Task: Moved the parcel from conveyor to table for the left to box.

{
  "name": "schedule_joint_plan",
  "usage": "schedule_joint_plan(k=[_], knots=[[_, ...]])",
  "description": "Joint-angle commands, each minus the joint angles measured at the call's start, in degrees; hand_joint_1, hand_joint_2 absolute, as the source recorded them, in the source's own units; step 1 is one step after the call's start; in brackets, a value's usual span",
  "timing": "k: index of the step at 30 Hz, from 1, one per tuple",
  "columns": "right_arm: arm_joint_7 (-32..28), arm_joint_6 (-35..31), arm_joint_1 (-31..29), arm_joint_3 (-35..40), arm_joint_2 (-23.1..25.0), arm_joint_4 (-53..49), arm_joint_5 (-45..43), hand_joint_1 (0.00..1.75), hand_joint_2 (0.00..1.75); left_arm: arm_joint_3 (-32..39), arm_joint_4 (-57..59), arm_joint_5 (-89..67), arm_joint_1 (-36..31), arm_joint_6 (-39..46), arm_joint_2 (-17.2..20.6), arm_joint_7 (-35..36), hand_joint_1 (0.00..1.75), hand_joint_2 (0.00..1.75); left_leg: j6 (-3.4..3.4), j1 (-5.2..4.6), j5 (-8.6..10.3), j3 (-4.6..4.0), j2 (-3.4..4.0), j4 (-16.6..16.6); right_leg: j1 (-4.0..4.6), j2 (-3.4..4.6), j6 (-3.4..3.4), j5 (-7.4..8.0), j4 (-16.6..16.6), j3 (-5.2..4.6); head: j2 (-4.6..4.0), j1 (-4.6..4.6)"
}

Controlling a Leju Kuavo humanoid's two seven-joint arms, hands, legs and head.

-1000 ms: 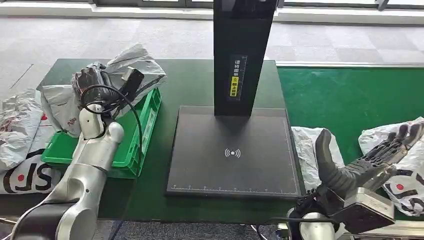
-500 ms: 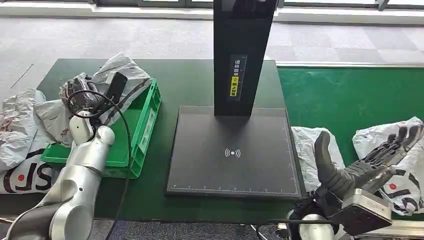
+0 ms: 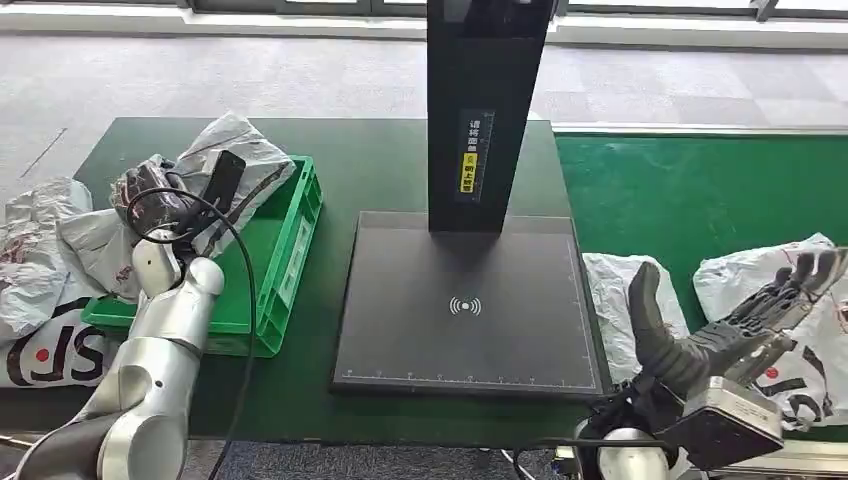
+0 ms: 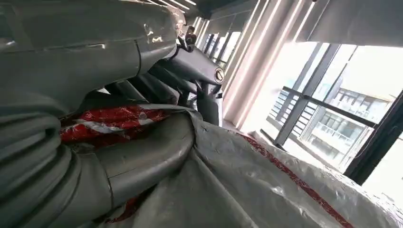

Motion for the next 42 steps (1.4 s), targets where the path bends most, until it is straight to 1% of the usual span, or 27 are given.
schedule_joint_plan(k=[1, 4, 5, 6, 15, 18, 24, 25, 26, 28, 29, 30, 32, 33, 34, 35, 36, 37, 38, 40, 42], knots=[[0.04, 0.12, -0.72, -3.07, 0.4, 0.59, -0.1, 0.0, 1.75, 4.22, 1.48, -0.2, -1.73, -0.09, -0.54, -0.04, 1.75, 1.75, 0.0, 0.05, 0.0, 0.04, -0.01, -0.02, 0.06, -0.03, -0.02, 0.01, -0.06, 0.07, 0.0, 0.0], [0.08, 0.55, -0.77, -3.44, 0.63, 0.56, 0.17, 0.0, 1.75, 5.61, -0.82, -0.82, -0.89, -0.09, -1.12, -0.67, 1.75, 1.75, 0.01, 0.05, 0.0, 0.06, 0.0, -0.06, 0.05, -0.01, -0.02, 0.02, -0.1, 0.09, 0.0, 0.0], [0.15, 0.73, -0.86, -3.47, 0.66, 0.62, 0.28, 0.0, 1.75, 6.23, -2.96, -1.43, -0.15, -0.09, -1.55, -0.37, 0.4, 1.75, 0.01, 0.07, -0.01, 0.1, 0.02, -0.06, 0.08, 0.01, -0.02, 0.03, -0.14, 0.14, 0.0, 0.0], [0.2, 0.81, -0.96, -3.51, 0.75, 0.67, 0.37, 0.0, 1.75, 6.77, -3.86, -1.78, 0.26, -0.09, -1.78, -0.5, 0.0, 1.75, 0.01, 0.03, -0.01, 0.03, 0.02, -0.02, 0.03, 0.01, -0.02, 0.01, -0.05, 0.04, 0.0, 0.0], [0.61, 1.09, -1.39, -3.41, 0.69, 1.57, 0.68, 0.0, 1.75, 13.23, -9.24, -2.21, 1.7, -0.09, -3.29, -2.75, 0.0, 1.75, 0.01, 0.04, -0.01, 0.04, 0.05, -0.02, 0.04, 0.04, -0.01, 0.02, -0.06, 0.05, 0.0, 0.0], [0.73, 1.04, -1.56, -3.19, 0.57, 2.13, 0.82, 0.0, 1.75, 15.63, -11.35, -0.71, 2.18, -0.09, -3.97, -5.18, 0.0, 1.75, 0.01, 0.05, 0.0, 0.06, 0.03, -0.04, 0.06, 0.02, -0.01, 0.03, -0.1, 0.09, 0.0, 0.0], [0.91, 0.81, -1.05, -2.68, 0.11, 2.07, 1.0, 0.0, 1.75, 17.82, -12.45, 0.06, 2.59, -0.09, -4.78, -7.32, 0.0, 1.75, 0.01, 0.03, -0.01, 0.04, 0.02, -0.02, 0.04, 0.02, -0.01, 0.01, -0.05, 0.06, 0.0, 0.0], [0.97, 0.79, -0.98, -2.61, 0.0, 2.18, 0.97, 0.0, 1.75, 18.06, -12.42, -0.06, 2.62, -0.09, -4.77, -7.37, 0.0, 1.75, 0.01, 0.08, 0.01, 0.16, 0.05, -0.13, 0.09, 0.03, -0.03, 0.05, -0.2, 0.2, 0.0, 0.0], [1.05, 0.75, -1.02, -2.55, -0.07, 2.28, 0.97, 0.0, 1.75, 18.31, -12.48, -0.05, 2.61, -0.09, -4.83, -7.55, 0.0, 1.75, 0.01, 0.03, -0.01, 0.06, 0.03, -0.05, 0.03, 0.03, -0.01, 0.01, -0.08, 0.08, 0.0, 0.0], [1.3, 0.7, -1.08, -2.28, -0.21, 2.36, 1.07, 0.0, 1.75, 19.94, -15.2, 1.01, 3.04, -0.09, -5.86, -9.31, 0.0, 1.75, 0.01, 0.06, 0.02, 0.16, 0.07, -0.15, 0.07, 0.06, -0.03, 0.06, -0.2, 0.19, 0.0, 0.0], [1.51, 0.73, -1.15, -2.18, -0.3, 2.44, 1.24, 0.0, 1.75, 21.35, -17.74, 2.46, 3.43, -0.09, -6.78, -11.6, 0.0, 0.0, 0.01, 0.04, -0.01, 0.06, 0.04, -0.05, 0.04, 0.03, -0.01, 0.02, -0.08, 0.08, 0.0, 0.0], [1.79, 0.68, -1.24, -2.21, -0.39, 2.63, 1.41, 0.0, 1.75, 23.04, -20.16, 4.37, 3.67, -0.09, -7.84, -14.76, 0.0, 0.0, 0.01, 0.07, -0.01, 0.13, 0.06, -0.1, 0.07, 0.05, -0.02, 0.04, -0.16, 0.16, 0.0, 0.0], [1.79, 0.68, -1.24, -2.21, -0.39, 2.63, 1.41, 0.0, 1.75, 23.04, -20.16, 4.37, 3.67, -0.09, -7.84, -14.76, 0.0, 0.0, 0.02, 0.08, -0.02, 0.09, 0.09, -0.06, 0.08, 0.08, -0.01, 0.04, -0.15, 0.13, 0.0, 0.0], [2.34, 0.48, -1.4, -2.52, -0.57, 3.17, 1.81, 0.0, 1.75, 26.69, -22.58, 9.85, 3.21, -0.09, -10.04, -22.67, 0.0, 0.0, 0.01, 0.05, -0.03, 0.04, 0.07, -0.02, 0.06, 0.06, -0.01, 0.02, -0.08, 0.07, 0.0, 0.0], [2.44, 0.21, -1.4, -2.71, -0.64, 3.35, 1.95, 0.0, 1.75, 28.33, -22.75, 12.46, 2.62, -0.09, -10.97, -26.98, 0.0, 0.0, 0.02, 0.07, -0.02, 0.08, 0.04, -0.05, 0.08, 0.03, -0.01, 0.02, -0.13, 0.13, 0.0, 0.0], [2.44, 0.21, -1.4, -2.71, -0.64, 3.35, 1.95, 0.0, 1.75, 28.33, -22.75, 12.46, 2.62, -0.09, -10.97, -26.98, 0.0, 1.75, 0.02, 0.02, -0.01, 0.03, 0.0, -0.03, 0.02, 0.0, 0.0, 0.01, -0.06, 0.07, 0.0, 0.0], [4.56, -0.99, -1.56, -4.86, -1.34, 5.19, 4.71, 0.0, 1.75, 12.32, -25.23, 34.06, 7.33, -12.08, -9.71, -42.23, 0.0, 1.75, 0.03, 0.06, -0.02, 0.08, 0.04, -0.06, 0.06, 0.03, -0.01, 0.03, -0.13, 0.14, 0.0, 0.0], [5.06, -0.47, -2.07, -6.53, -1.84, 6.87, 4.93, 0.0, 1.75, 5.74, -29.73, 51.84, 10.78, -13.89, -9.61, -41.22, 0.0, 1.75, 0.02, 0.06, 0.01, 0.0, -0.09, -0.03, 0.06, -0.1, 0.0, 0.01, -0.1, 0.1, 0.0, 0.02], [7.65, 0.55, -3.11, -9.22, -2.36, 10.0, 7.76, 0.0, 1.75, -1.59, -37.7, 59.09, 15.61, -19.61, -9.54, -39.28, 0.0, 1.75, 0.04, 0.04, 0.04, 0.12, -0.17, -0.16, 0.05, -0.18, 0.01, 0.02, -0.23, 0.24, 0.0, 0.0], [12.21, 3.17, -6.3, -13.82, -3.16, 16.28, 13.86, 0.0, 1.75, -9.58, -47.3, 68.44, 23.01, -25.27, -8.1, -38.93, 0.0, 1.75, 0.06, 0.06, 0.03, 0.19, 0.0, -0.21, 0.06, -0.01, 0.03, 0.08, -0.35, 0.27, 0.0, 0.02], [13.28, 3.65, -9.15, -17.29, -3.68, 20.72, 16.34, 0.0, 1.75, -12.73, -50.99, 71.42, 27.1, -27.07, -7.67, -39.65, 0.0, 1.75, 0.03, 0.06, -0.05, 0.12, 0.12, -0.08, 0.06, 0.11, 0.02, 0.07, -0.22, 0.14, 0.0, 0.0]])
